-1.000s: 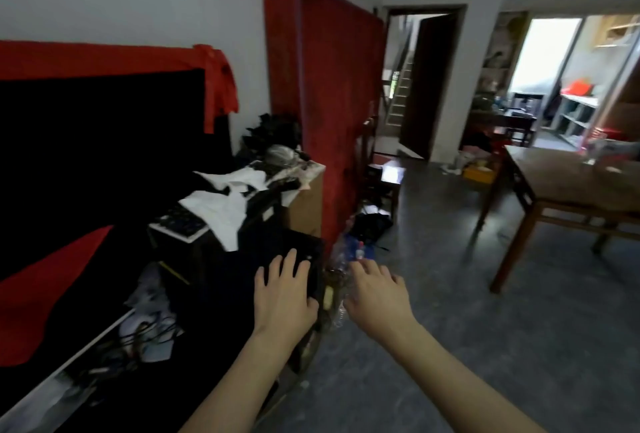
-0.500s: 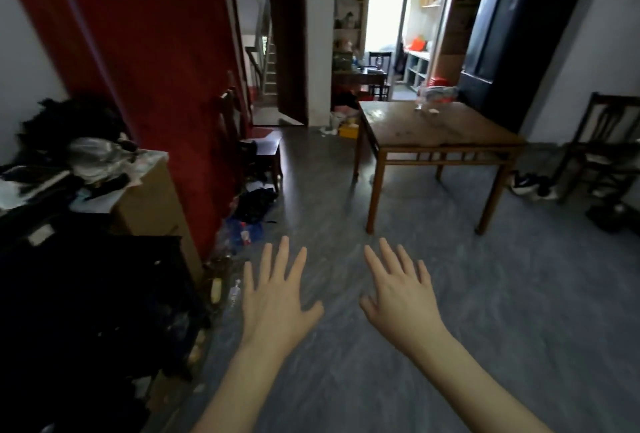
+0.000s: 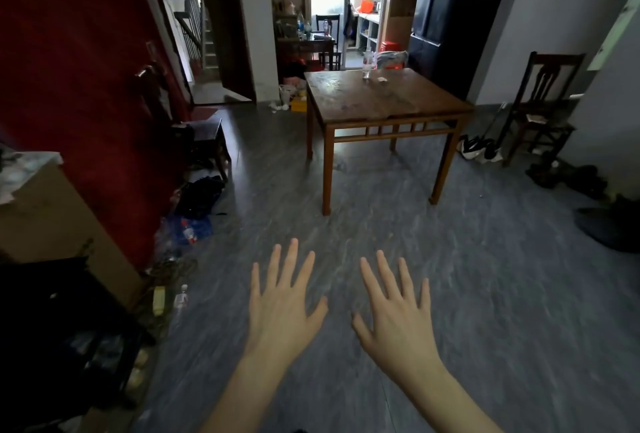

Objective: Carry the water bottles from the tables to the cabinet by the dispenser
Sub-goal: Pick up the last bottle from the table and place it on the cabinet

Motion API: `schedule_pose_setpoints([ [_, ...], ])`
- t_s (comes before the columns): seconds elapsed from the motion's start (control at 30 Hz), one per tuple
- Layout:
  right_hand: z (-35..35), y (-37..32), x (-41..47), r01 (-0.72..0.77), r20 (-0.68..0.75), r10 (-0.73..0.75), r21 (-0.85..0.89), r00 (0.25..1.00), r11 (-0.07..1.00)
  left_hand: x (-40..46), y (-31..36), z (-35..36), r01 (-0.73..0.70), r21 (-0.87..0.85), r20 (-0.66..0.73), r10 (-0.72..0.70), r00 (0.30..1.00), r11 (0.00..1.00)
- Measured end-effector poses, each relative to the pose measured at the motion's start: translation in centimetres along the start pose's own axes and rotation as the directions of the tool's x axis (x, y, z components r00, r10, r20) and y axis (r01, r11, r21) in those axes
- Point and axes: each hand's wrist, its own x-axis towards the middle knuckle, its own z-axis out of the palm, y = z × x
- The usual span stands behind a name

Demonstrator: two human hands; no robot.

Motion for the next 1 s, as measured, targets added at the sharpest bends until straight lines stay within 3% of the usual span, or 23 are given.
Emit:
schedule_pose_setpoints([
  [0.2,-0.3,1.2,10.8,-0.041,0.020,0.040,0.022,0.999,0.999,10.8,-2.4,1.2,0.014,-0.015,-0.031,-0.014,0.999,1.000],
  [0.43,-2.6,3.8,24.4,-0.073,-0.061,0.074,0.019,0.995,0.997,25.5,-3.7,-0.6,0.013,-0.041,-0.056,-0.016,0.998,0.999],
  [0.7,-3.4,9.3,34.5,-0.186,-0.066,0.190,0.061,0.980,0.981,37.2,-0.6,0.4,-0.031,-0.100,-0.024,0.029,0.999,0.995],
  [1.0,-3.9,20.9,47.4,-0.288,-0.109,0.302,0.129,0.947,0.949,54.3,7.8,3.4,-0.110,-0.079,0.006,0.111,0.994,0.991],
])
